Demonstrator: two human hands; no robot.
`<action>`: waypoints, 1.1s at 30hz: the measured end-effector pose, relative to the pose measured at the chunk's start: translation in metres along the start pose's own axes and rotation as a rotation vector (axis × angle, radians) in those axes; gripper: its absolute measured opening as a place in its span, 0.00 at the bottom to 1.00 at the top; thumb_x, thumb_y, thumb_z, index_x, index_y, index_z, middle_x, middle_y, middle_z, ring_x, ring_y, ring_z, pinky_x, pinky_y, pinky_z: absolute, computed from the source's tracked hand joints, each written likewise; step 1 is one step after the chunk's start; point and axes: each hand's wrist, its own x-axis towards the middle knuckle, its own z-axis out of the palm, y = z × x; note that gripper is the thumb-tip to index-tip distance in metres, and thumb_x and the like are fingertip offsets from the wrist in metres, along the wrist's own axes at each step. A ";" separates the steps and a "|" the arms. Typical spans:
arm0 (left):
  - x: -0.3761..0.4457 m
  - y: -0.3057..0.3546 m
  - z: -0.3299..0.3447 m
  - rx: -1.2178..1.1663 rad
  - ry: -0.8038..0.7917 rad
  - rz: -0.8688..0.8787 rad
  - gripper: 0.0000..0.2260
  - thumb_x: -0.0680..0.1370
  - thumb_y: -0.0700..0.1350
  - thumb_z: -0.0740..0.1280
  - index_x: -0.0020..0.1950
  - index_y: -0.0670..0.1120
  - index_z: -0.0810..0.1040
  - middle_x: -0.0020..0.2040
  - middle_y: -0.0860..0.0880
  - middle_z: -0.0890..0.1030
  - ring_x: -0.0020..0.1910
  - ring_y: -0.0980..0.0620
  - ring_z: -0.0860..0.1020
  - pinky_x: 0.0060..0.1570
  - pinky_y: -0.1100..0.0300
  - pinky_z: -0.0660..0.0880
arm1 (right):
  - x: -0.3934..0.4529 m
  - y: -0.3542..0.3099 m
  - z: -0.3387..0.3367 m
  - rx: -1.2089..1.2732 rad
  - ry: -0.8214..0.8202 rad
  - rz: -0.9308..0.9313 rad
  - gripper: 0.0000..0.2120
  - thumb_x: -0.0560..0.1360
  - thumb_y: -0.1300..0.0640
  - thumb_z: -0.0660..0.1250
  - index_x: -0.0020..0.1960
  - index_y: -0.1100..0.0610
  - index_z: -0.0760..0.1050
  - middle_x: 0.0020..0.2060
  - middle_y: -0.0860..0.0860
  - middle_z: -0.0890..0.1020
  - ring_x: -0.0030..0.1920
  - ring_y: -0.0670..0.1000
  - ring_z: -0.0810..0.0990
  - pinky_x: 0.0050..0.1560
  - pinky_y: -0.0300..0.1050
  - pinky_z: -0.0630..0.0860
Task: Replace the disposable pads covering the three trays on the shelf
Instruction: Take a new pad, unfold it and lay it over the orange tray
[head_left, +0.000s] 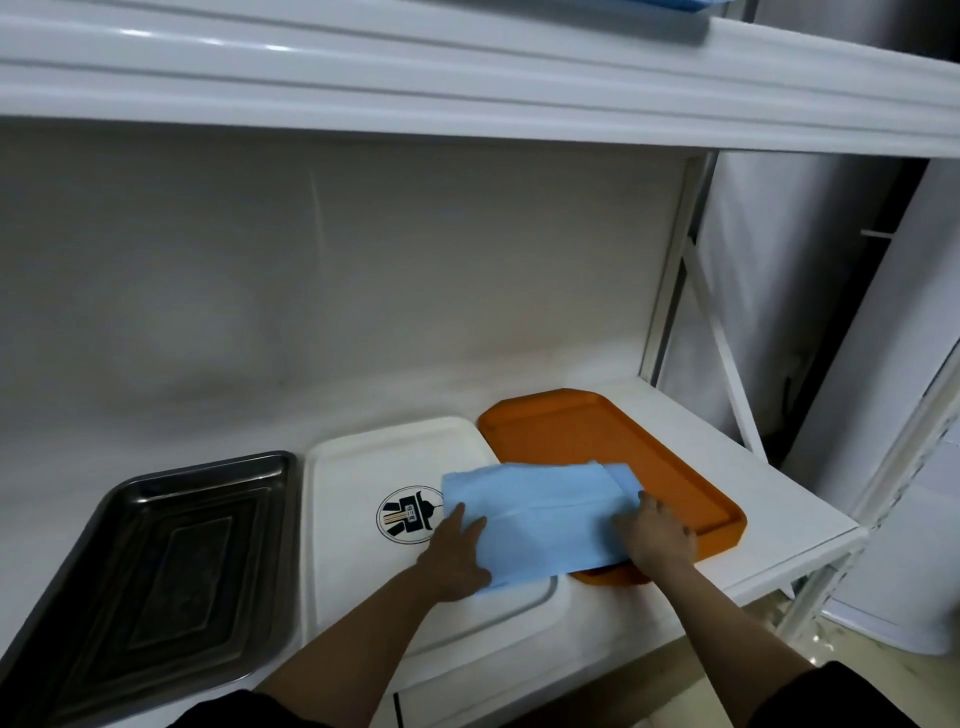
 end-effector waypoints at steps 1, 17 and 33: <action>0.000 0.002 0.001 0.038 -0.026 0.012 0.36 0.78 0.53 0.64 0.79 0.48 0.46 0.78 0.43 0.38 0.77 0.44 0.42 0.75 0.55 0.49 | -0.001 -0.002 0.002 -0.071 -0.049 -0.001 0.27 0.80 0.43 0.53 0.74 0.55 0.56 0.71 0.56 0.67 0.71 0.57 0.64 0.72 0.56 0.57; -0.021 0.038 -0.030 -0.417 -0.133 0.036 0.34 0.80 0.49 0.63 0.79 0.46 0.45 0.78 0.46 0.51 0.76 0.49 0.54 0.71 0.60 0.56 | -0.012 -0.059 -0.026 0.801 0.124 0.049 0.04 0.77 0.60 0.60 0.50 0.59 0.71 0.36 0.53 0.74 0.42 0.56 0.74 0.42 0.50 0.71; -0.072 -0.023 -0.112 -0.860 0.609 -0.050 0.22 0.76 0.37 0.59 0.70 0.46 0.61 0.57 0.44 0.77 0.50 0.45 0.77 0.50 0.51 0.78 | -0.111 -0.207 -0.037 1.023 -0.321 -0.587 0.12 0.80 0.51 0.60 0.54 0.57 0.78 0.52 0.51 0.82 0.57 0.49 0.79 0.62 0.47 0.73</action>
